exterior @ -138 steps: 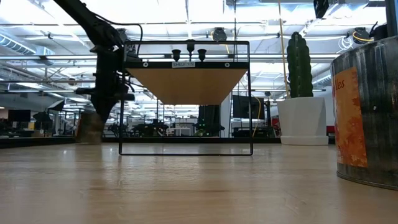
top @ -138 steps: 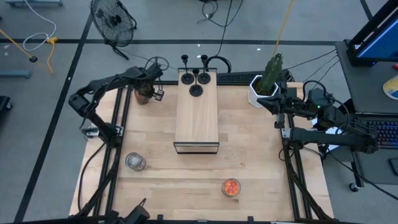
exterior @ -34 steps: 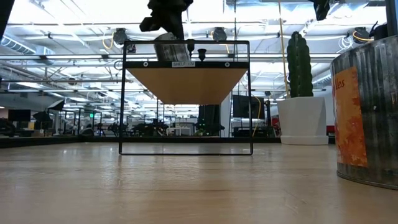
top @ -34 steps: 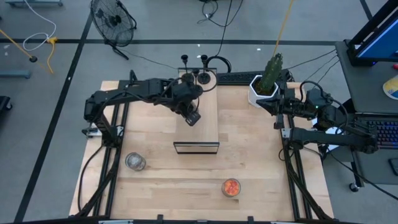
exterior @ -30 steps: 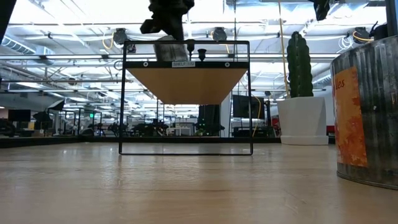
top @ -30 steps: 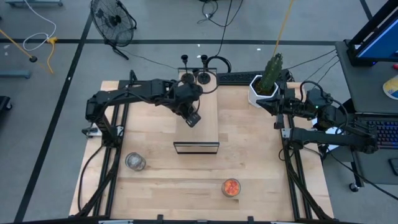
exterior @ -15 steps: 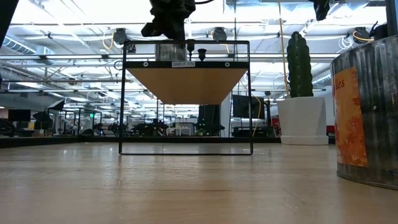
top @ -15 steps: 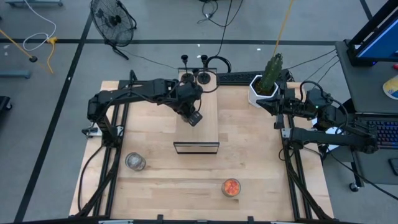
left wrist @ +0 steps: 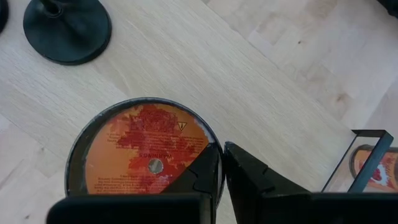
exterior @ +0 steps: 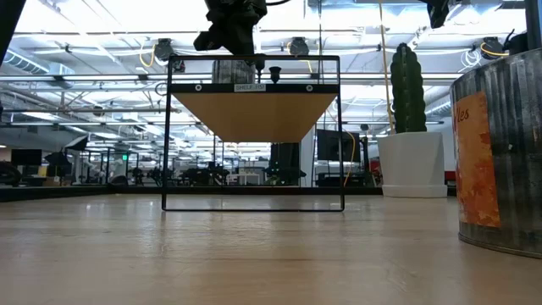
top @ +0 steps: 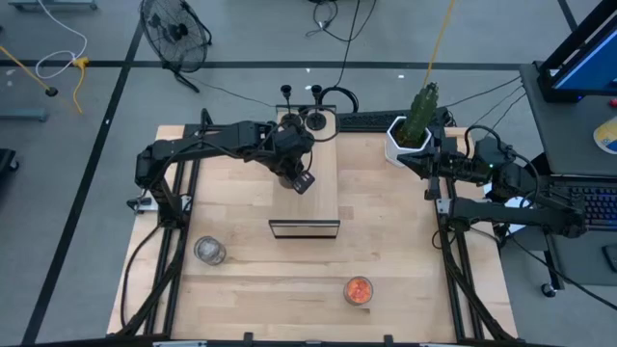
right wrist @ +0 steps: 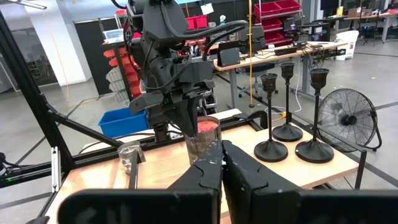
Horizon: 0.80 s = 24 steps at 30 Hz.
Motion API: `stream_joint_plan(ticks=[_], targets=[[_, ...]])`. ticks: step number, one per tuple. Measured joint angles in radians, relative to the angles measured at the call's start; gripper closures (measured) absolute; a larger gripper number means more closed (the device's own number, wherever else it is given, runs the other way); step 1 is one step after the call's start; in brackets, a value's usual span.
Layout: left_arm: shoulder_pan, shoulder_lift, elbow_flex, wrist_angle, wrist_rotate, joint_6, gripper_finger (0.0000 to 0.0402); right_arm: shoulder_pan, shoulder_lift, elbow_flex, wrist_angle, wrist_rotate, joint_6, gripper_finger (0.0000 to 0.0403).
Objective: Pick & Place candle stick holders
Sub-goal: Put the top orange scented candle on the shelf, then put the brown scented candle on the shelf
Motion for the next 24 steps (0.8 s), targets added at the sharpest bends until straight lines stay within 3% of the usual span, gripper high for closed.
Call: stream_joint_plan(ticks=[24], targets=[[-0.028,-0.151,0.013,-0.034,0.016,-0.032,0.0369,0.0,0.0,0.0,0.0,-0.003,0.001,0.0403]])
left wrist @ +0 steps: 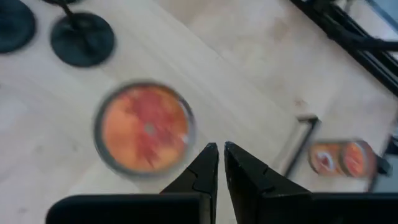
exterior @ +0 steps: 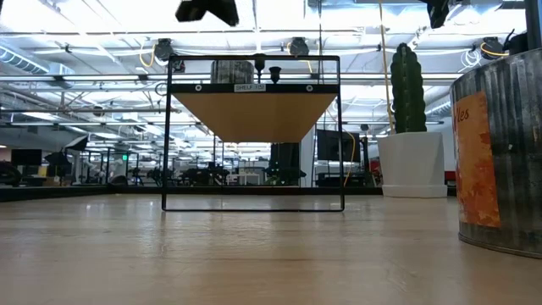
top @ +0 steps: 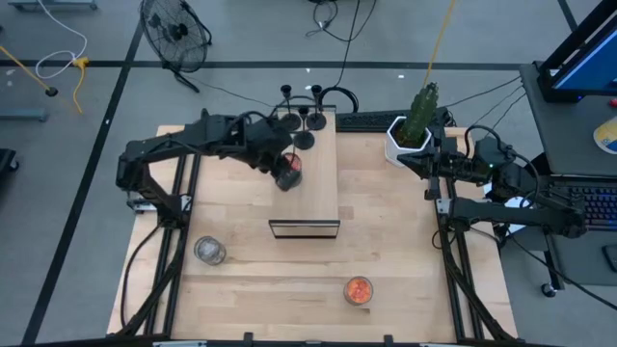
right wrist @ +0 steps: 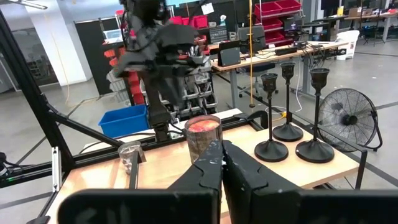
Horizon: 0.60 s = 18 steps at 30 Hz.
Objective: Pick & Place candle stick holders
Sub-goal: Put the brown scented candle on the shelf
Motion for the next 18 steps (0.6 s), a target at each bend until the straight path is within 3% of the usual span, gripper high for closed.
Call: stream_joint_plan(ticks=[5,18], targets=[[-0.055,-0.037,0.0,-0.069,0.037,-0.091,0.0369,0.0,0.0,0.0,-0.002,0.0,0.0,0.0403],[-0.252,-0.046,-0.001,-0.382,0.011,-0.49,0.0369,0.0,0.0,0.0,-0.022,-0.026,0.0,0.0403]])
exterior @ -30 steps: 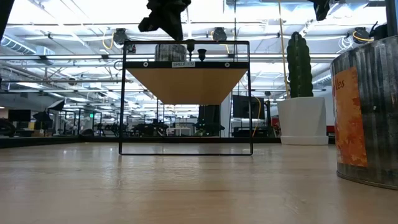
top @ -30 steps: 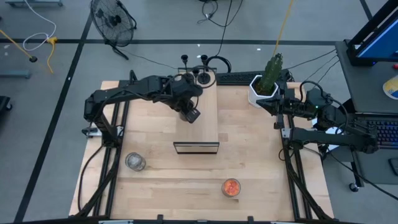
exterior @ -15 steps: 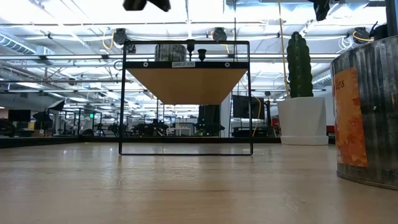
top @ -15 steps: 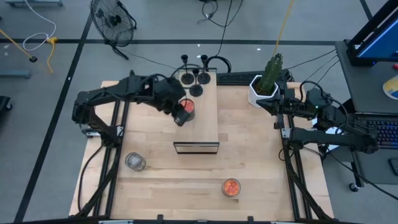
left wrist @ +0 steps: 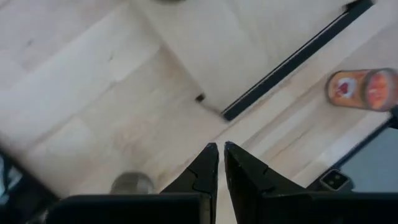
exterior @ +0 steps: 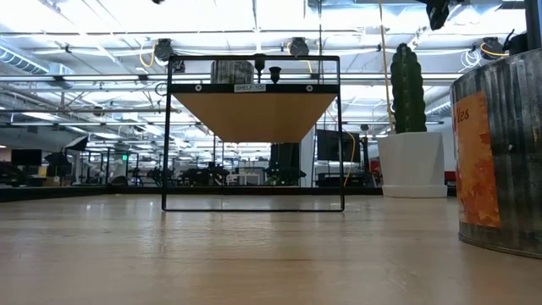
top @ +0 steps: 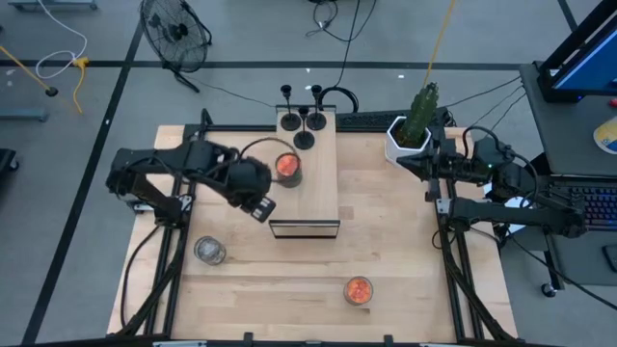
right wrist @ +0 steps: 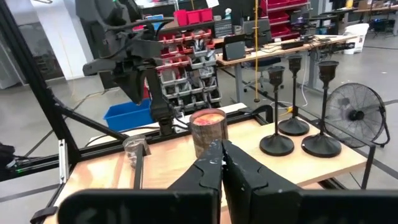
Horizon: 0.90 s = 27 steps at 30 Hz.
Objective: Pick & Place candle stick holders
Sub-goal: Put the brown scented candle on the shelf
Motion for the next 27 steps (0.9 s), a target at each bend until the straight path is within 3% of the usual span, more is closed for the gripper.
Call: stream_joint_plan(ticks=[10,20,27], targets=[[-0.129,0.0,-0.051,-0.008,-0.073,-0.159,0.0369,0.0,0.0,0.0,0.0,-0.004,0.0,0.0403],[-0.209,0.0,-0.159,-0.008,-0.072,-0.28,0.0369,0.0,0.0,0.0,0.001,-0.055,0.004,0.0403],[-0.283,0.0,-0.177,-0.006,-0.241,-0.254,0.0369,0.0,0.0,0.0,0.001,-0.137,0.027,0.0403]])
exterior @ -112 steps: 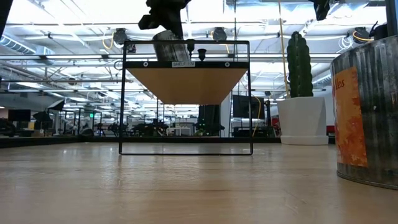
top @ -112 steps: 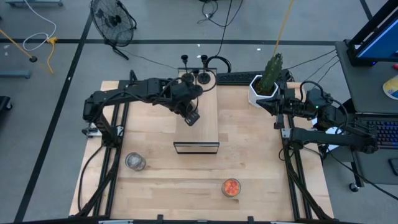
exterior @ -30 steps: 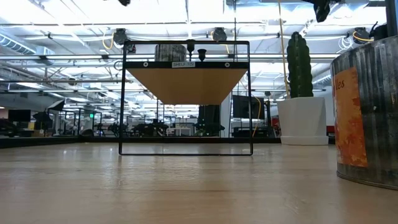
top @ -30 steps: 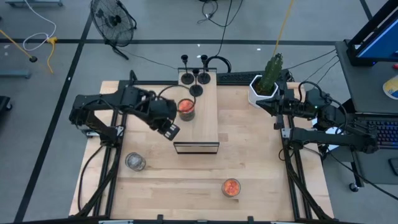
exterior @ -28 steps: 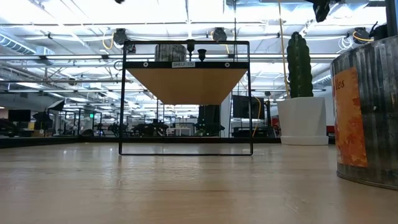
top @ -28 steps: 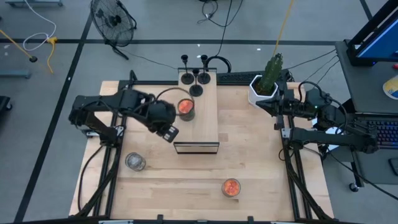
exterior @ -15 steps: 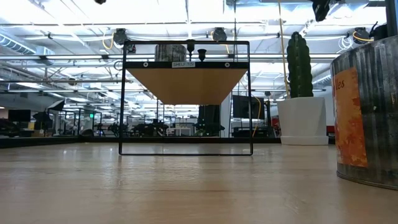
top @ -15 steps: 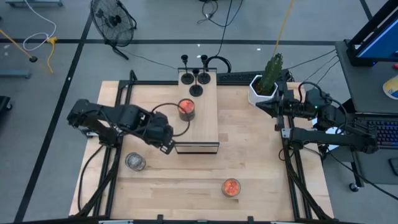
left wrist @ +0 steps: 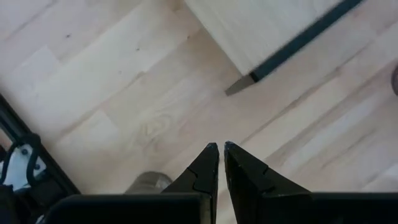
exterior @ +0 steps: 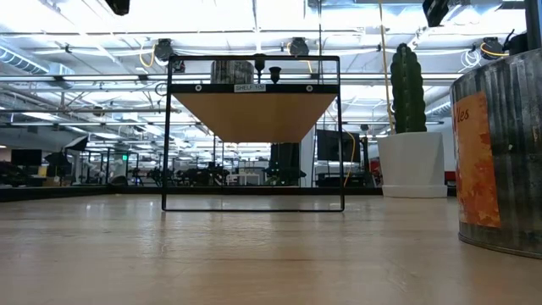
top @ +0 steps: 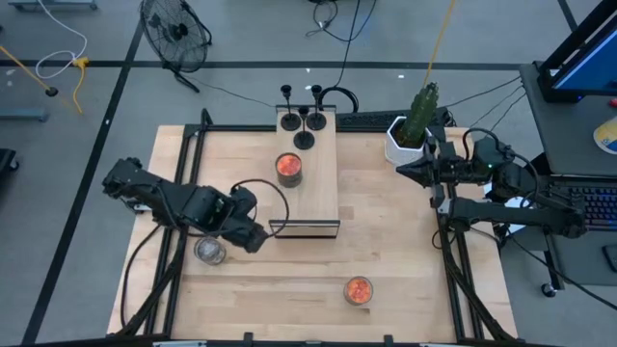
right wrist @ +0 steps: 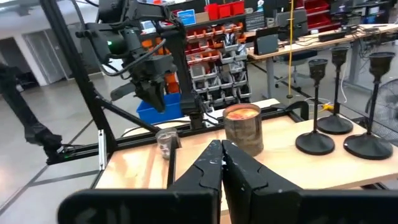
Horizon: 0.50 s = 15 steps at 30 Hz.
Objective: Pick & Place candle stick holders
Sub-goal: Put the brown scented candle on the shelf
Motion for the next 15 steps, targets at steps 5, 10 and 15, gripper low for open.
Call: stream_joint_plan(ticks=[5,10,15], targets=[[-0.036,0.0,0.0,0.008,-0.005,-0.054,0.0369,0.0,0.0,0.0,0.0,-0.02,0.0,0.0403],[-0.075,0.0,0.0,0.009,-0.001,-0.123,0.0369,0.0,0.0,0.0,0.0,-0.021,0.0,0.0403],[-0.105,0.0,-0.005,0.006,0.029,-0.176,0.0369,0.0,0.0,0.0,0.0,-0.021,-0.001,0.0403]])
